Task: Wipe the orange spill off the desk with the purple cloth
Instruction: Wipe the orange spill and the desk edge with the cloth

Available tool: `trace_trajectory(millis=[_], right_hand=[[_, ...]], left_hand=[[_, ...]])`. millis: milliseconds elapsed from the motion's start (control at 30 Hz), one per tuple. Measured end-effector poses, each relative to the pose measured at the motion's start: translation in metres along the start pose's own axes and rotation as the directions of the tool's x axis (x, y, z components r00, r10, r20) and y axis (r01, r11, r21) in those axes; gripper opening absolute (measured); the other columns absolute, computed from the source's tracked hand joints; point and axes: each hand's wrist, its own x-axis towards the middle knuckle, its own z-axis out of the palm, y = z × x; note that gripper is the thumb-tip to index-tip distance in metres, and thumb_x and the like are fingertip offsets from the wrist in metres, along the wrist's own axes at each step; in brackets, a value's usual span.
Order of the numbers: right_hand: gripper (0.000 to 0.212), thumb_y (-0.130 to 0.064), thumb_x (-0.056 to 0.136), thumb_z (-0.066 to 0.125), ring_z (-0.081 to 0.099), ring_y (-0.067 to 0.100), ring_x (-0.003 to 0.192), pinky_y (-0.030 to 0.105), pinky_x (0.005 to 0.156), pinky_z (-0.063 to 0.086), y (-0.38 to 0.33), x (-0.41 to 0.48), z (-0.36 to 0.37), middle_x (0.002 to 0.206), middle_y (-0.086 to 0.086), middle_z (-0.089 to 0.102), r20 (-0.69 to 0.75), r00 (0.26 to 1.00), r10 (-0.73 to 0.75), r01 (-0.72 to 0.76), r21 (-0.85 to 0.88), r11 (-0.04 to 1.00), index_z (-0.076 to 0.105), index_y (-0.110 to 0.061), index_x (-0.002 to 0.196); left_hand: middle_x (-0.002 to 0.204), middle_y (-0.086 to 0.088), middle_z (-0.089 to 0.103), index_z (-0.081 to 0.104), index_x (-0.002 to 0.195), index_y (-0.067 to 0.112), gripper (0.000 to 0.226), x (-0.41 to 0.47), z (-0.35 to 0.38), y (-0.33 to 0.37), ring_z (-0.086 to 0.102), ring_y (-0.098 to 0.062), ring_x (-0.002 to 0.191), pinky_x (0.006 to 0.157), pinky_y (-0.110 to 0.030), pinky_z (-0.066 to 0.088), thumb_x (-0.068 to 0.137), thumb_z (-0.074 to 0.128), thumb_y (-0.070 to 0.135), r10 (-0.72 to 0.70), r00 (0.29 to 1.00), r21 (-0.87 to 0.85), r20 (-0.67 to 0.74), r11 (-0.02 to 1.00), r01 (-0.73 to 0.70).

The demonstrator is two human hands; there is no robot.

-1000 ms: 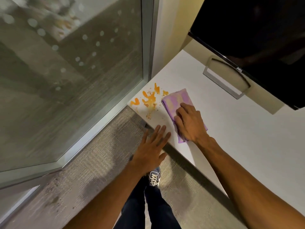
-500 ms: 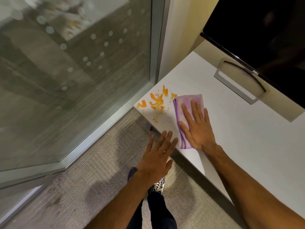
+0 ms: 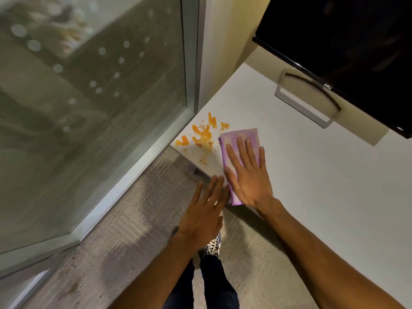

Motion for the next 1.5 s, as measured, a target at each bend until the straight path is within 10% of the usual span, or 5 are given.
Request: trace_trajectory(millis=[400, 767, 1500], right_hand=[[0.079, -0.065, 0.1, 0.01, -0.002, 0.032, 0.159, 0.061, 0.125, 0.001, 0.007, 0.062, 0.003, 0.172, 0.008, 0.005, -0.027, 1.0, -0.002, 0.004, 0.066, 0.998, 0.016, -0.016, 0.162], [0.068, -0.056, 0.104, 0.014, -0.004, 0.028, 0.159, 0.057, 0.127, -0.001, 0.021, 0.012, 0.007, 0.172, 0.004, 0.001, -0.117, 0.907, 0.406, -0.393, 0.115, 0.912, 0.011, -0.022, 0.163], [0.069, -0.055, 0.104, 0.015, 0.002, 0.03, 0.159, 0.047, 0.128, -0.004, -0.011, 0.139, -0.002, 0.171, 0.007, 0.009, -0.021, 0.999, -0.029, 0.031, 0.116, 0.993, 0.016, -0.019, 0.162]], left_hand=[[0.166, -0.015, -0.015, -0.007, 0.157, 0.003, 0.1, 0.0, 0.006, 0.001, -0.013, -0.031, 0.153, 0.119, -0.061, 0.016, 0.089, 0.058, 0.036, -0.03, 0.999, -0.018, 0.031, 0.999, 0.031], [0.168, -0.013, 0.0, 0.008, 0.158, 0.008, 0.095, -0.001, 0.004, 0.006, -0.009, -0.032, 0.154, 0.118, -0.062, 0.019, 0.083, 0.063, 0.024, -0.053, 0.998, -0.094, -0.014, 0.994, 0.052], [0.167, -0.017, 0.005, 0.011, 0.157, 0.001, 0.099, 0.007, 0.026, 0.027, -0.005, -0.034, 0.154, 0.118, -0.059, 0.024, 0.077, 0.065, 0.026, -0.165, 0.981, -0.151, -0.105, 0.977, 0.148]])
